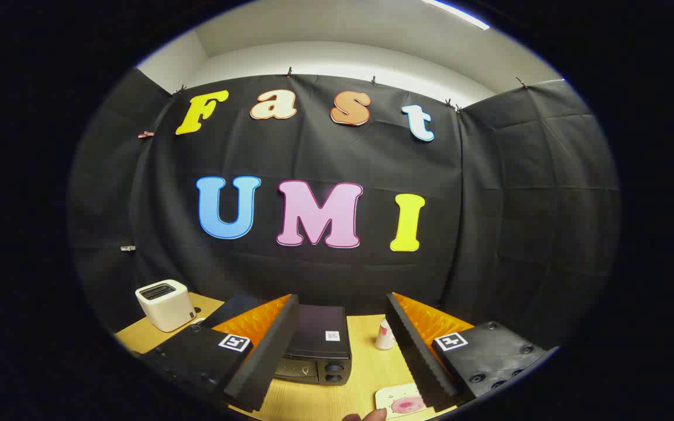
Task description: Open the toaster oven, put the food inside, and close the toaster oven door.
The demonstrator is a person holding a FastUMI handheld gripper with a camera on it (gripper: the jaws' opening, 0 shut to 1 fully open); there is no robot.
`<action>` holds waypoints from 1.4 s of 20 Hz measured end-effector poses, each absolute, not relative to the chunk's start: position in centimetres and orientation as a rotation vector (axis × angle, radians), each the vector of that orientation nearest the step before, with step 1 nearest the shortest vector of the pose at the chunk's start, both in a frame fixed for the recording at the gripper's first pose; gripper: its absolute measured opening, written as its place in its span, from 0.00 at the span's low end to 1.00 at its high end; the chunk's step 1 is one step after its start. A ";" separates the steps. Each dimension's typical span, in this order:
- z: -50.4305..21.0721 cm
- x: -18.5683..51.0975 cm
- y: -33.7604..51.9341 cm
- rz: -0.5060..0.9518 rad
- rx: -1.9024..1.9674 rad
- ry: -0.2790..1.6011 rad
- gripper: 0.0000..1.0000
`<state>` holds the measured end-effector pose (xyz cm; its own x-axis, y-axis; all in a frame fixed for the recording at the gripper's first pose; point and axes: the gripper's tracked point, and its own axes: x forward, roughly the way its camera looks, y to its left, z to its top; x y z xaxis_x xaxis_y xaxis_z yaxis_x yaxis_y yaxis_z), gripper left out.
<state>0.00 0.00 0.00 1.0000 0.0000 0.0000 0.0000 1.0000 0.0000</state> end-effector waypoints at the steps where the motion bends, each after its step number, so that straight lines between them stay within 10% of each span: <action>1: 0.0 0.0 0.1 0.003 0.006 0.001 0.97; 28: -3.1 0.8 8.3 0.081 0.043 -0.011 0.97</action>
<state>0.75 8.30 -3.14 0.9967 0.0805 0.0131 -0.0810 0.9958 0.0426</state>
